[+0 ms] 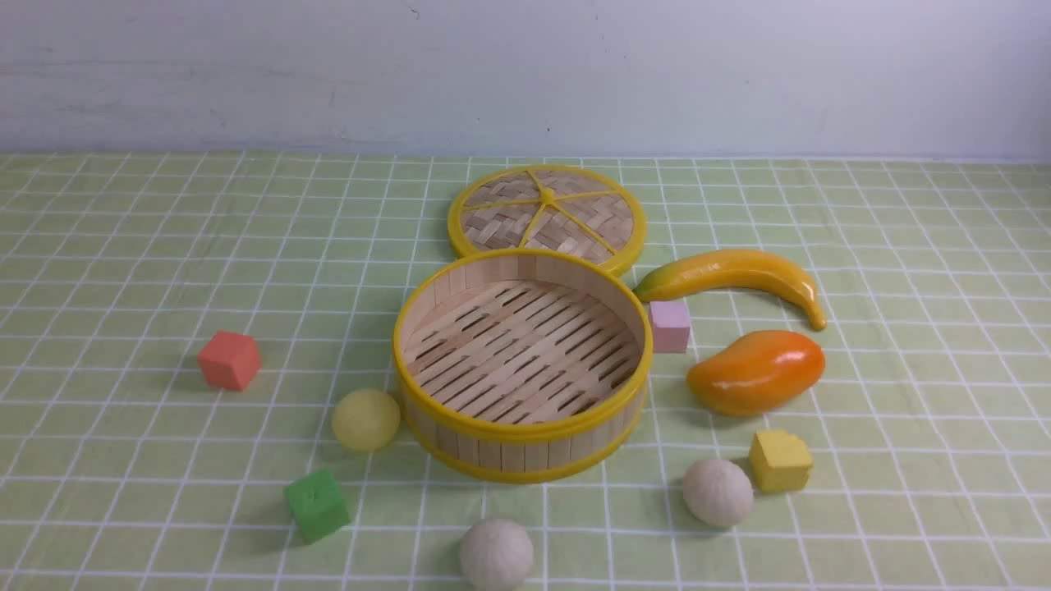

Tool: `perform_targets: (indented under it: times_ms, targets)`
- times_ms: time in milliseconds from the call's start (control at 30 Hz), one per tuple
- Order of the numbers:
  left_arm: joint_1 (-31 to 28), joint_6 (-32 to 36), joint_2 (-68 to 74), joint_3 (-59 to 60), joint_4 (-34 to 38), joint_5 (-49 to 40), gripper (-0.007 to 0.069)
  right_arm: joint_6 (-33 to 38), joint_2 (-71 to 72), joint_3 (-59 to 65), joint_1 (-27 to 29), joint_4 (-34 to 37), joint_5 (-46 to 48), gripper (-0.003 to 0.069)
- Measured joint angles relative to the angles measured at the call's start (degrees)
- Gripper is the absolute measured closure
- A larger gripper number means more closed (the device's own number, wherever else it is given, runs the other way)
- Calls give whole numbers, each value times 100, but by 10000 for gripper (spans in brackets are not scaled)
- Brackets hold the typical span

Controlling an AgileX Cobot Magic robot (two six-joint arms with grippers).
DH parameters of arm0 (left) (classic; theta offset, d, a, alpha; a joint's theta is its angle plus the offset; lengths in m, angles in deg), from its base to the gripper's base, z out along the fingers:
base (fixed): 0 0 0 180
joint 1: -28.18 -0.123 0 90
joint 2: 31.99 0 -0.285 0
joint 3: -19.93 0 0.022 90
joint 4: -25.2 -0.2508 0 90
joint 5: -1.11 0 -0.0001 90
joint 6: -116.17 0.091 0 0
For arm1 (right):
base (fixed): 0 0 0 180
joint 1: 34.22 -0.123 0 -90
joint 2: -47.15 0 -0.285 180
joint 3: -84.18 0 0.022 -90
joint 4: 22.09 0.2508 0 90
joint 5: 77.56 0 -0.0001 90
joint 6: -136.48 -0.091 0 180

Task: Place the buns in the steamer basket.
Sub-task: Use the right arm to grab a steamed stuffed bun

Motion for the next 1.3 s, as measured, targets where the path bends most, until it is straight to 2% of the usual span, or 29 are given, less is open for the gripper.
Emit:
perform_targets:
  times_ms: [1067, 1300]
  targets:
    - [0, 0, 0, 0, 0, 0, 386, 0, 0, 0, 0, -17, 0, 420]
    - [0, 0, 0, 0, 0, 0, 386, 0, 0, 0, 0, -543, -9, 420]
